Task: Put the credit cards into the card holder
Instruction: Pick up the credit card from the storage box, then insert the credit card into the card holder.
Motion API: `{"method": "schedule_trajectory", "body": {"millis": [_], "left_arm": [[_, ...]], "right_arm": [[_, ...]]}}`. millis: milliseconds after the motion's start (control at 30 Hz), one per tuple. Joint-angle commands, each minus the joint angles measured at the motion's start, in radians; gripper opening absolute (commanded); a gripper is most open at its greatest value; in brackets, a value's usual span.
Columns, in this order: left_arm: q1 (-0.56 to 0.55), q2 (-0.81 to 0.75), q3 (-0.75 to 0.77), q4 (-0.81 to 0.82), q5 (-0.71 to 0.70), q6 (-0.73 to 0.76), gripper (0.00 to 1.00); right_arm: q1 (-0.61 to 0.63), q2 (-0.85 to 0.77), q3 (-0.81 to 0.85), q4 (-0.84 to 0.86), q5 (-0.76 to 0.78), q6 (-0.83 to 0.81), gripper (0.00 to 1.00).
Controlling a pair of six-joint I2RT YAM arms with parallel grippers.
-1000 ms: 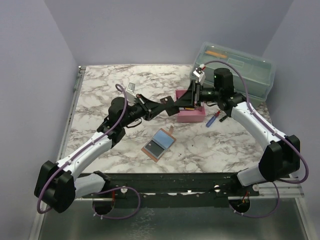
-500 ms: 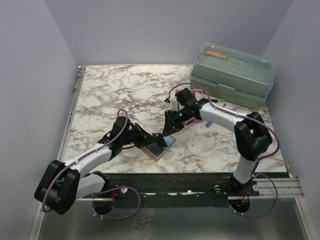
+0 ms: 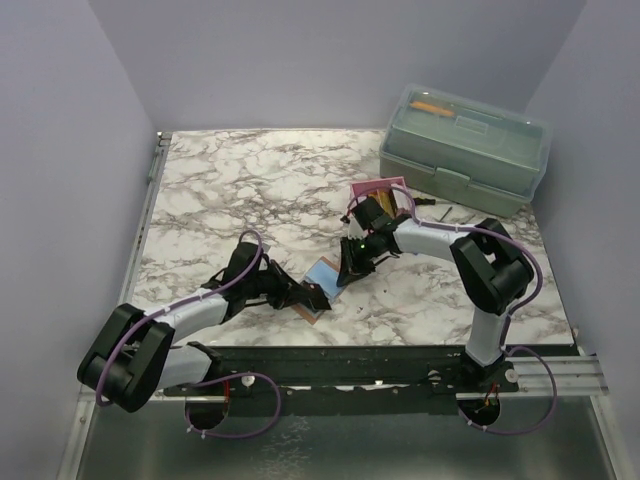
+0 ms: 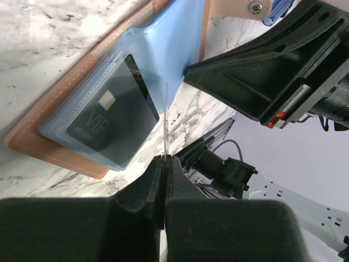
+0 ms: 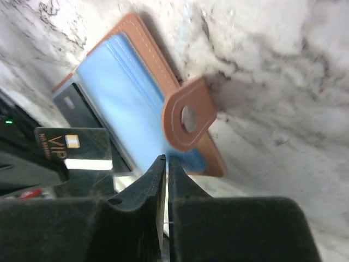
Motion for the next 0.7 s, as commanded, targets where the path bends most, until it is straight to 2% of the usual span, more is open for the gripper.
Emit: {"method": "schedule_trajectory", "body": {"millis": [0,200,333,433,667], "left_arm": [[0.008,0.009,-0.048,0.069,0.016,0.014,0.00],[0.009,-0.004,-0.059,0.078,0.024,0.029,0.00],[0.010,-0.034,-0.071,0.076,0.013,0.030,0.00],[0.009,-0.044,-0.098,0.145,0.004,0.018,0.00],[0.010,-0.018,-0.094,0.189,-0.021,0.046,0.00]], "right_arm": [[-0.002,0.016,-0.082,0.019,0.148,0.150,0.06],[-0.002,-0.036,-0.175,0.009,0.226,0.244,0.05],[-0.002,-0.080,-0.205,0.026,0.225,0.232,0.05],[0.000,-0.085,-0.211,0.042,0.209,0.223,0.05],[0.001,-0.082,-0.192,0.040,0.209,0.203,0.05]]}}
